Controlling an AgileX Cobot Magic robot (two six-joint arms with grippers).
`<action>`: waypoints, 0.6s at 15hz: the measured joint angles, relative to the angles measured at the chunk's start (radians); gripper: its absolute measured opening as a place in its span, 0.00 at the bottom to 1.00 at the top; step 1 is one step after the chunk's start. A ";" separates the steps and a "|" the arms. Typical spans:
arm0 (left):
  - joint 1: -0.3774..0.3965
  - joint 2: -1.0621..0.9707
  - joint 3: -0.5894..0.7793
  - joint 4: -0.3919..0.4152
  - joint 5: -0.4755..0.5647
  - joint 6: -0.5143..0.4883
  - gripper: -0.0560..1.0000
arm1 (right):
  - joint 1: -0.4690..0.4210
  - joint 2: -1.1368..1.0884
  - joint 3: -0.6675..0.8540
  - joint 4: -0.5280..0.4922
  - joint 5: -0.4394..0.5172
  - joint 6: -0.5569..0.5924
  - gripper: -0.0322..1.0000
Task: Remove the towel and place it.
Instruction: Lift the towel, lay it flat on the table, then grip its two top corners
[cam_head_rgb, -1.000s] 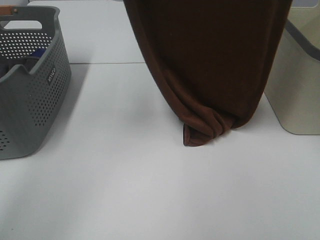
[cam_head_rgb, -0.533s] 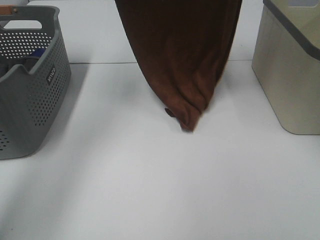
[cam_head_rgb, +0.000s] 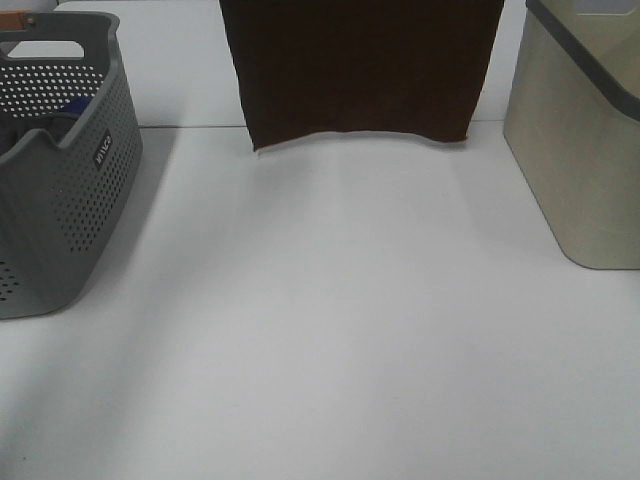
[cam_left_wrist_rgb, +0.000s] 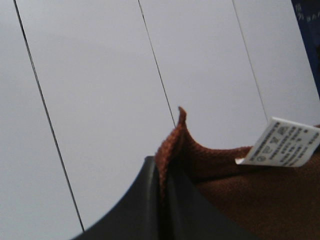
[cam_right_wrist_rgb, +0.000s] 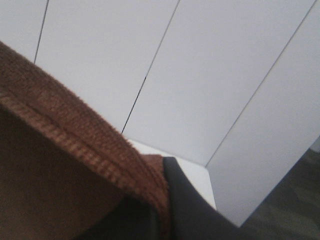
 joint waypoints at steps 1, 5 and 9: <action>-0.002 0.011 0.000 -0.001 0.080 0.009 0.05 | 0.006 0.017 -0.001 0.013 0.062 0.000 0.03; -0.015 0.034 0.000 -0.169 0.690 0.015 0.05 | 0.010 0.122 -0.001 0.227 0.434 -0.039 0.03; -0.011 0.033 0.000 -0.267 1.087 0.015 0.05 | 0.010 0.128 -0.001 0.414 0.636 -0.108 0.03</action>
